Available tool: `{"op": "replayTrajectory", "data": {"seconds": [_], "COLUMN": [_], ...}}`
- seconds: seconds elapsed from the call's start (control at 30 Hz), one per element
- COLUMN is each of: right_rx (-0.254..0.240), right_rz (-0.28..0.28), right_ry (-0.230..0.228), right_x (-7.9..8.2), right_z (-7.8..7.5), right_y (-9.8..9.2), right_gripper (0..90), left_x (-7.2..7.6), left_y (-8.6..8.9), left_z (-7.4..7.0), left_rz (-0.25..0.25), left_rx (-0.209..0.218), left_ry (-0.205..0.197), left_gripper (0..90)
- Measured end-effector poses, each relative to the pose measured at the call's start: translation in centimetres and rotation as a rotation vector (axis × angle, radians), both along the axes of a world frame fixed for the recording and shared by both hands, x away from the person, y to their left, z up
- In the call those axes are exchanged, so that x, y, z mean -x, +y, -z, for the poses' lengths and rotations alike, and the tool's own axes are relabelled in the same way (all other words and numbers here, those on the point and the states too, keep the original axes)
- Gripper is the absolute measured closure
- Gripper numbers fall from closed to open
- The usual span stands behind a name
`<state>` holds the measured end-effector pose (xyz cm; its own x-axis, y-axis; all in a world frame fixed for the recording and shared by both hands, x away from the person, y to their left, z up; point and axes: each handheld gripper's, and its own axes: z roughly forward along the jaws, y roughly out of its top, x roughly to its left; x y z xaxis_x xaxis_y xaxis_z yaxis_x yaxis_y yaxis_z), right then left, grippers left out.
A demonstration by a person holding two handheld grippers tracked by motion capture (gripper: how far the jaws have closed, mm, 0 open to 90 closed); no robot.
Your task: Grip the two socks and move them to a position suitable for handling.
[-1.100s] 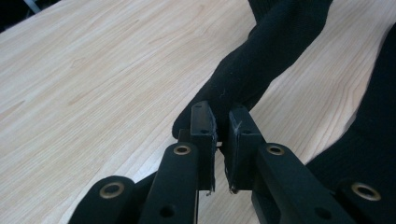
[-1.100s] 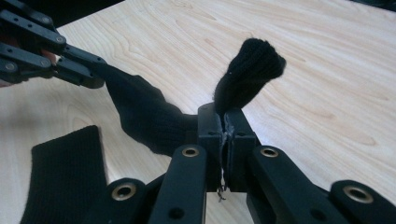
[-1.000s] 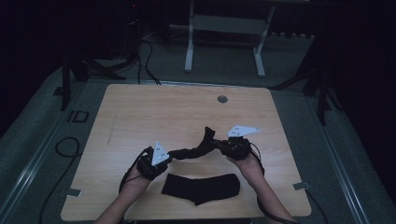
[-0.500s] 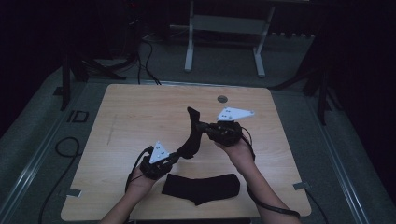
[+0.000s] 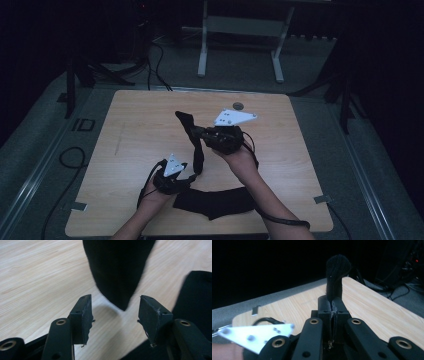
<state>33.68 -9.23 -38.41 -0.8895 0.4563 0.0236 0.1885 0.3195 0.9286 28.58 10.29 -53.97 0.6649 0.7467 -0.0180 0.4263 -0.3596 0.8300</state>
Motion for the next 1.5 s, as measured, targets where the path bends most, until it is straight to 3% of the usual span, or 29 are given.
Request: {"op": "replayTrajectory", "data": {"seconds": [0.07, 0.13, 0.17, 0.2, 0.27, 0.33, 0.4, 0.53, 0.67, 0.7, 0.73, 0.83, 0.93, 0.97, 1.0, 1.03, 1.1, 1.17, 1.27, 1.37, 1.43, 1.5], "right_rx": [-0.001, -0.036, -0.042, -0.042, -0.049, -0.052, -0.046, -0.054, -0.058, -0.066, -0.067, -0.069, -0.071, -0.072, -0.072, -0.083, -0.091, -0.093, -0.065, -0.048, -0.039, -0.047], "right_rz": [-0.006, -0.007, -0.005, -0.005, -0.003, 0.008, 0.033, 0.086, 0.134, 0.168, 0.184, 0.198, 0.209, 0.211, 0.211, 0.212, 0.203, 0.189, 0.179, 0.172, 0.172, 0.168], "right_ry": [-0.009, -0.030, -0.034, -0.034, -0.041, -0.045, -0.044, 0.023, 0.075, 0.109, 0.112, 0.116, 0.112, 0.108, 0.108, 0.102, 0.098, 0.104, 0.101, 0.096, 0.096, 0.100], "right_x": [0.2, 0.7, 0.8, 0.8, 0.9, 1.1, 1.0, -0.1, -1.0, -1.6, -1.8, -2.1, -2.2, -2.2, -2.2, -2.2, -2.1, -1.9, -1.5, -1.4, -1.5, -1.4], "right_z": [-0.3, -1.3, -1.5, -1.5, -1.7, -1.5, -0.8, 1.4, 3.4, 4.6, 4.9, 5.2, 5.1, 5.0, 5.0, 4.5, 4.1, 3.9, 4.2, 4.5, 4.5, 4.4], "right_y": [0.1, 0.1, 0.0, 0.0, -0.3, -0.9, -1.9, -4.3, -6.2, -7.4, -7.7, -8.2, -8.4, -8.5, -8.5, -8.8, -9.0, -8.9, -8.2, -7.5, -6.9, -6.5], "right_gripper": [87.2, 87.2, 87.2, 87.2, 87.1, 87.2, 87.1, 87.1, 87.1, 87.1, 87.1, 87.1, 87.1, 87.1, 87.1, 87.1, 87.1, 87.1, 87.1, 87.1, 87.1, 87.1], "left_x": [-0.1, -0.1, -0.1, 0.0, 0.4, 0.6, 0.4, 0.1, 0.2, 0.2, 0.2, 0.0, -0.1, -0.3, -0.3, -0.7, -0.5, -0.4, -0.3, 0.2, 0.6, 0.8], "left_y": [0.0, 0.0, -0.1, -0.3, -0.3, 0.1, 0.9, 2.5, 3.1, 2.9, 2.7, 1.7, 1.0, 0.9, 0.9, 0.5, 0.3, 0.2, 0.0, -0.8, -1.4, -1.8], "left_z": [0.0, 0.0, 0.0, -0.1, -0.5, -1.0, -1.3, -1.7, -1.8, -1.8, -1.7, -1.5, -1.3, -1.2, -1.2, -0.9, -0.8, -1.0, -1.8, -2.9, -3.5, -4.1], "left_rz": [-0.016, -0.030, -0.029, -0.041, -0.062, -0.099, -0.141, -0.201, -0.201, -0.183, -0.166, -0.126, -0.107, -0.077, -0.077, -0.019, -0.003, -0.024, -0.034, -0.005, 0.018, 0.028], "left_rx": [0.000, 0.023, 0.021, -0.007, -0.038, -0.070, -0.095, -0.116, -0.102, -0.103, -0.104, -0.113, -0.107, -0.105, -0.105, -0.119, -0.108, -0.098, -0.043, -0.033, -0.039, -0.014], "left_ry": [0.005, -0.004, -0.012, -0.033, -0.081, -0.109, -0.111, -0.128, -0.135, -0.132, -0.122, -0.086, -0.075, -0.046, -0.046, 0.029, 0.032, 0.023, 0.029, 0.012, -0.003, -0.010], "left_gripper": [43.4, 42.9, 43.3, 43.3, 68.6, 86.8, 88.2, 88.7, 88.7, 88.6, 88.4, 87.1, 86.8, 86.1, 78.7, 65.3, 60.4, 59.2, 59.1, 48.4, 45.7, 43.6]}}
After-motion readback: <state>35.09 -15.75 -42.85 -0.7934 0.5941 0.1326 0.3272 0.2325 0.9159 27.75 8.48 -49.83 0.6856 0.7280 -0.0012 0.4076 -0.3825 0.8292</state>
